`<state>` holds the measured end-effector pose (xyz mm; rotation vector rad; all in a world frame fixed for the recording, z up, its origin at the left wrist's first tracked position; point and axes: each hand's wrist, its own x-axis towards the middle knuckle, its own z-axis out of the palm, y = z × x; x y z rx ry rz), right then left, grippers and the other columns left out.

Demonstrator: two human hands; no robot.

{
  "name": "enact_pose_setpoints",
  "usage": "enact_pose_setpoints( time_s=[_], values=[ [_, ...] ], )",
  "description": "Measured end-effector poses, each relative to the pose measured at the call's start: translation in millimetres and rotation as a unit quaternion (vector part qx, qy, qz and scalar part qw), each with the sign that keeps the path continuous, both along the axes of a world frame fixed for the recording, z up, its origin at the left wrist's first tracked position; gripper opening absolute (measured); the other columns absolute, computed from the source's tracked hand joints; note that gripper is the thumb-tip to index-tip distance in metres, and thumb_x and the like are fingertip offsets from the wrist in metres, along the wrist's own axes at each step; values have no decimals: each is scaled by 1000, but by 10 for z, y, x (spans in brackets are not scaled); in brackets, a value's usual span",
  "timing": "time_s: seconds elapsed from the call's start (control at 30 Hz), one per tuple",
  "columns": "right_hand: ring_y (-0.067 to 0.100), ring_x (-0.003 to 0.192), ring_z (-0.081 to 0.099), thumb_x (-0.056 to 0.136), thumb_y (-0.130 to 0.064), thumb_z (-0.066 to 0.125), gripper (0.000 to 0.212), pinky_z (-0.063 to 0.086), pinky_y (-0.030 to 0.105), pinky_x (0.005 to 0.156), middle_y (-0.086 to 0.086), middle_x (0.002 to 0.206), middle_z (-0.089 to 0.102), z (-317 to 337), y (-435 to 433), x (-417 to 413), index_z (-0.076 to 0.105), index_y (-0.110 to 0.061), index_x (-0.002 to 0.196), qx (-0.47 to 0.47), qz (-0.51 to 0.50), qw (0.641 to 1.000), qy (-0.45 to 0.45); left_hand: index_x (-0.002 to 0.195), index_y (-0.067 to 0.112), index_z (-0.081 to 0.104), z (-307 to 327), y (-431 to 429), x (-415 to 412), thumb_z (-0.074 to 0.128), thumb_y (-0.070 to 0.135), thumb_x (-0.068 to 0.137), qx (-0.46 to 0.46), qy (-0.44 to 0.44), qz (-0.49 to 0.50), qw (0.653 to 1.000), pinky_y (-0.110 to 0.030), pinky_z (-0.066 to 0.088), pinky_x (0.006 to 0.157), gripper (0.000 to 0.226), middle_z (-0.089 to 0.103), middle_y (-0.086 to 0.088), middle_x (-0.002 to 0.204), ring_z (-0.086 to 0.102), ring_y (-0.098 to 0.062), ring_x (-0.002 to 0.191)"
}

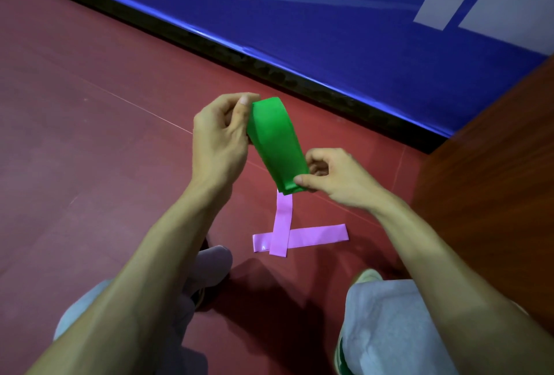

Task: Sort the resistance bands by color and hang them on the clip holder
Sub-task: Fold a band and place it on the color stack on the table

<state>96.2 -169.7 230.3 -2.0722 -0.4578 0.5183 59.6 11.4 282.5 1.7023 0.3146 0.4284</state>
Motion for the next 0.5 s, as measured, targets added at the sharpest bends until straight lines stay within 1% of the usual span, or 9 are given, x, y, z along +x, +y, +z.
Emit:
enact_pose_setpoints(
  time_s=[0.1, 0.17, 0.23, 0.33, 0.4, 0.43, 0.5],
  values=[
    [14, 65, 65, 82, -3, 71, 19, 57, 39, 69, 6, 72, 69, 38, 1, -2, 63, -19, 76, 24, -5, 999, 29, 93, 17, 68, -12, 27, 21, 52, 16, 98, -43, 8, 28, 999, -24, 54, 60, 17, 67, 5, 77, 61, -4, 67],
    [12, 63, 65, 83, 2, 69, 23, 56, 32, 67, 6, 74, 69, 63, 3, -12, 62, -19, 77, 42, -6, 998, 48, 97, 15, 69, -9, 35, 21, 53, 15, 97, -46, 5, 31, 998, -22, 52, 59, 15, 68, 4, 78, 61, -4, 67],
    [13, 64, 66, 82, 3, 69, 22, 57, 31, 68, 8, 75, 69, 72, 3, -15, 63, -18, 78, 45, -5, 998, 50, 102, 12, 67, 0, 30, 15, 54, 14, 97, -38, -1, 22, 999, -21, 53, 60, 15, 69, 1, 79, 63, -4, 67],
    [15, 67, 68, 82, 4, 69, 20, 58, 32, 74, 7, 76, 70, 75, -7, -13, 64, -16, 81, 40, -5, 998, 46, 108, 13, 65, 4, 13, 3, 55, 13, 96, -14, -12, 2, 1000, -25, 57, 67, 16, 71, -4, 86, 67, -8, 76],
    [18, 70, 69, 82, 5, 68, 19, 58, 35, 77, 13, 80, 71, 68, -10, -11, 64, -13, 84, 37, -4, 998, 47, 112, 14, 64, 6, 8, 5, 57, 13, 95, 3, -14, -2, 1000, -25, 58, 69, 19, 71, -7, 91, 68, -10, 80],
    [19, 71, 69, 82, 6, 67, 19, 58, 36, 78, 15, 81, 71, 64, -10, -10, 64, -13, 84, 36, -3, 998, 48, 114, 13, 65, 10, 6, 8, 58, 12, 94, 10, -15, -2, 1000, -24, 57, 69, 21, 71, -7, 92, 68, -10, 81],
    [18, 70, 68, 82, 7, 66, 22, 58, 35, 77, 14, 81, 71, 54, -8, -6, 63, -15, 83, 35, -1, 998, 49, 114, 11, 66, 16, 8, 11, 60, 11, 93, 24, -20, -4, 999, -21, 57, 69, 22, 71, -3, 92, 69, -9, 83]
  ],
)
